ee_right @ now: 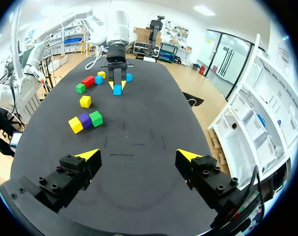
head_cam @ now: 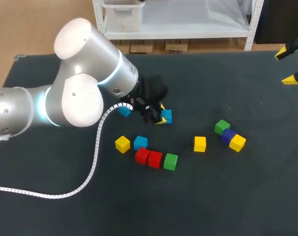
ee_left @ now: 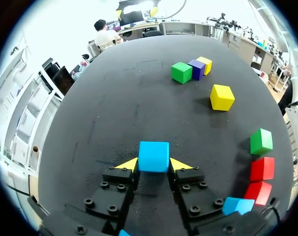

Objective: Place the blue cubes, place green cubes on the blue cubes, place the yellow cubes on the green cubes, then place the red cubes on the yellow cubes, and place purple cube on the red cubes.

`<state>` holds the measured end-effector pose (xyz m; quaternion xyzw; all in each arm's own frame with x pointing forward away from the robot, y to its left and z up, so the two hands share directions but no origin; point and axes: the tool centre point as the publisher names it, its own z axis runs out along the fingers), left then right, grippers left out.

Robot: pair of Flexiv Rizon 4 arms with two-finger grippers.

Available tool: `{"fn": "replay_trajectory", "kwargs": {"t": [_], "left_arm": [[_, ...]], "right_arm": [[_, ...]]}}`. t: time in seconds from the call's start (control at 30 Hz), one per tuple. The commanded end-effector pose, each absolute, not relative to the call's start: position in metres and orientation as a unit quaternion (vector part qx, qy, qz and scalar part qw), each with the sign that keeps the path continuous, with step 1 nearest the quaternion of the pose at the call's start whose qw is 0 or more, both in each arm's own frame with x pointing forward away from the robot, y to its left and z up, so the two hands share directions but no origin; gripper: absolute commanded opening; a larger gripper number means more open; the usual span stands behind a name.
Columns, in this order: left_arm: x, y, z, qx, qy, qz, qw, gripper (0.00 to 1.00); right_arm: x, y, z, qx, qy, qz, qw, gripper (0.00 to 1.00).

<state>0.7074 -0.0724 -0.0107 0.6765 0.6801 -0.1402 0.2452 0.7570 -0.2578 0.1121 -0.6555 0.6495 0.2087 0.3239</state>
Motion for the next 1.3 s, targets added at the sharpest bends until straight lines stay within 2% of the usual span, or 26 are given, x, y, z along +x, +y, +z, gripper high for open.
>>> {"fn": "replay_trajectory", "kwargs": {"t": [0.03,0.13,0.17,0.23,0.27,0.57,0.6,0.63,0.67,0.7,1.03,1.3], "left_arm": [[0.710,-0.074,-0.012,0.678,0.680,-0.140,0.243,0.03],[0.710,-0.074,-0.013,0.678,0.680,-0.139,0.242,0.10],[0.710,-0.074,-0.013,0.678,0.681,-0.139,0.241,0.15],[0.711,-0.074,-0.013,0.678,0.681,-0.138,0.239,0.35],[0.711,-0.074,-0.013,0.679,0.681,-0.138,0.239,0.38],[0.712,-0.073,-0.014,0.678,0.683,-0.138,0.236,0.48],[0.712,-0.073,-0.014,0.677,0.683,-0.138,0.236,0.56],[0.712,-0.072,-0.014,0.677,0.683,-0.138,0.236,0.71],[0.712,-0.071,-0.013,0.676,0.684,-0.139,0.236,0.91],[0.712,-0.070,-0.012,0.676,0.684,-0.139,0.235,1.00],[0.705,-0.039,0.019,0.669,0.684,-0.128,0.260,1.00],[0.708,0.005,0.035,0.738,0.611,-0.103,0.268,1.00]], "right_arm": [[0.757,-0.258,0.112,-0.655,0.649,0.208,0.325,1.00],[0.757,-0.258,0.112,-0.655,0.649,0.208,0.325,1.00],[0.757,-0.258,0.112,-0.655,0.649,0.208,0.325,1.00],[0.757,-0.258,0.112,-0.655,0.649,0.208,0.325,1.00],[0.757,-0.258,0.112,-0.655,0.649,0.208,0.325,1.00],[0.757,-0.258,0.112,-0.655,0.649,0.208,0.325,1.00],[0.757,-0.258,0.112,-0.655,0.649,0.208,0.325,1.00],[0.757,-0.258,0.112,-0.655,0.649,0.208,0.325,1.00],[0.757,-0.258,0.112,-0.655,0.649,0.208,0.325,1.00],[0.757,-0.258,0.112,-0.655,0.649,0.208,0.325,1.00],[0.757,-0.258,0.112,-0.655,0.649,0.208,0.325,1.00],[0.757,-0.258,0.112,-0.655,0.649,0.208,0.325,1.00]]}}
